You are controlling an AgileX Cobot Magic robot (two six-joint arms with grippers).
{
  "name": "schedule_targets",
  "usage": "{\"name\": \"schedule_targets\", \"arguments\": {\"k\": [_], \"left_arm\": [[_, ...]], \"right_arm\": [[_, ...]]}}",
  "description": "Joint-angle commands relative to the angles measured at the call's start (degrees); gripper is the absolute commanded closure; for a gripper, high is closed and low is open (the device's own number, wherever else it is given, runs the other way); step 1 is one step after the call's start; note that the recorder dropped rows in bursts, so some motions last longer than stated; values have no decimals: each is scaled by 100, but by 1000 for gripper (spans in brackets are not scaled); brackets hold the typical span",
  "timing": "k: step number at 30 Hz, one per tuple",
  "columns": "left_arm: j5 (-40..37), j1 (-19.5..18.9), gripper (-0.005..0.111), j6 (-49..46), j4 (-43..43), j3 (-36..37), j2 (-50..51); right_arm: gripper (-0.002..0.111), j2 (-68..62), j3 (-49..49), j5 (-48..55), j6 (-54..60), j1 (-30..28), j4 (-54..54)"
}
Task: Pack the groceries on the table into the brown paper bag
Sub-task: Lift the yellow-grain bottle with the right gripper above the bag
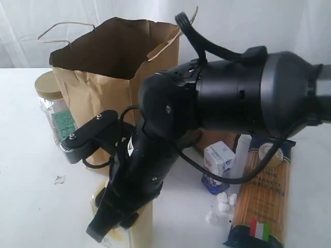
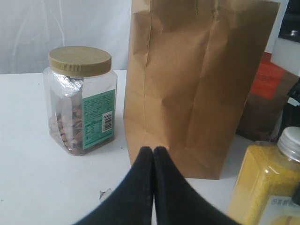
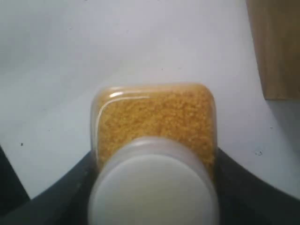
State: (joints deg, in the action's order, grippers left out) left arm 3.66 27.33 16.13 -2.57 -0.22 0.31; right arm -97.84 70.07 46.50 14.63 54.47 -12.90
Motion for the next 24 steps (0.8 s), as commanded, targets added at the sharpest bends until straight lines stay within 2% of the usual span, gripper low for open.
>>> {"name": "schedule_targets", "arguments": {"k": [1, 17, 24], "left_arm": [[18, 23, 107, 36, -8, 22, -31], [18, 23, 107, 36, -8, 22, -31], [18, 23, 107, 36, -8, 22, -31]], "right_arm": [[108, 325, 40, -87, 80, 188, -73], [108, 445, 1480, 16, 770, 986, 188], [108, 460, 2146, 16, 775, 1179, 977]]}}
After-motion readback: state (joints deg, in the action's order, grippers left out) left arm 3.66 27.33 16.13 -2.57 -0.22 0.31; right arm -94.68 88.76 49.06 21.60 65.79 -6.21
